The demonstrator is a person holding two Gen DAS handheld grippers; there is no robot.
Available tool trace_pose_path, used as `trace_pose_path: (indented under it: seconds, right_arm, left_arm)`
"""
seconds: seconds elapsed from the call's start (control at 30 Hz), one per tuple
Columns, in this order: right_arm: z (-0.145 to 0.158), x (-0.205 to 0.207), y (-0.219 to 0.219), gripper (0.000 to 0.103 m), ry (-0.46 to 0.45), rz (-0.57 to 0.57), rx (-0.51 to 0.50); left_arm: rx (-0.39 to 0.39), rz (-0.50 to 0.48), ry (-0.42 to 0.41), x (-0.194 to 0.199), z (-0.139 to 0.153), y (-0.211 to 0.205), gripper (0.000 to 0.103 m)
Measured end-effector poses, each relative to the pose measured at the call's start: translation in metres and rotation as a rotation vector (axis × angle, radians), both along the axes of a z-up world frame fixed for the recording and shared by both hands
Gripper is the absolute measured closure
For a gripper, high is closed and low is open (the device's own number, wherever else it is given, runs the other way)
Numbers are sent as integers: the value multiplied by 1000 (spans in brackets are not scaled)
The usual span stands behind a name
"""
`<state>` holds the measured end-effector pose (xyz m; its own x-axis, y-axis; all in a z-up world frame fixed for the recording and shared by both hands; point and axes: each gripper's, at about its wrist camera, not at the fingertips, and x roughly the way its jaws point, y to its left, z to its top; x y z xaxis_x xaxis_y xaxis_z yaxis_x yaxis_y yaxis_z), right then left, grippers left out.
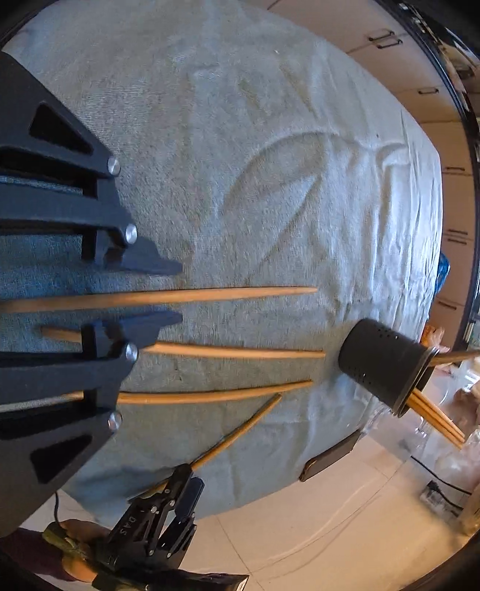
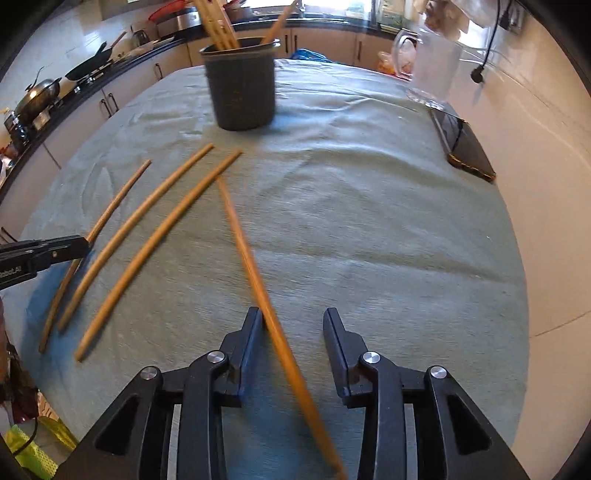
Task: Organize utensils
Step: 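Close the left tool on a chopstick while the right tool grasps another, then lift both chopsticks upright and carry them over the holder cup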
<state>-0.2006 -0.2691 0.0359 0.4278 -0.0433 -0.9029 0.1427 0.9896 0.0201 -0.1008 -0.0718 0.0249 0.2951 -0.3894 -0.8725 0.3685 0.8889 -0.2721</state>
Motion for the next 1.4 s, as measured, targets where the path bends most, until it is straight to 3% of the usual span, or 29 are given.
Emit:
trace_pose_path:
  seconds: [0.37, 0.6, 0.83, 0.9, 1.0, 1.1, 1.2, 1.4]
  right_arm:
    - [-3, 52, 13, 67, 38, 73, -30]
    - [-4, 92, 26, 86, 78, 151, -31]
    - [-5, 124, 33, 93, 102, 186, -27]
    - [-6, 128, 36, 94, 89, 194, -35]
    - [-6, 129, 39, 96, 56, 195, -41]
    - [-5, 128, 34, 96, 22, 169, -8]
    - [7, 118, 29, 96, -33, 141, 7]
    - [59, 82, 20, 96, -205, 89, 19]
  left_arm:
    - [107, -43, 11, 50, 0, -29, 80]
    - [117, -50, -8, 73, 0, -45, 80]
    - [87, -60, -24, 84, -1, -53, 80]
    - [94, -68, -47, 82, -2, -56, 80]
    - [135, -87, -108, 73, -2, -61, 98]
    - [135, -93, -135, 67, 0, -61, 98]
    - [77, -68, -144, 63, 15, -51, 98]
    - [10, -59, -293, 24, 69, -34, 98]
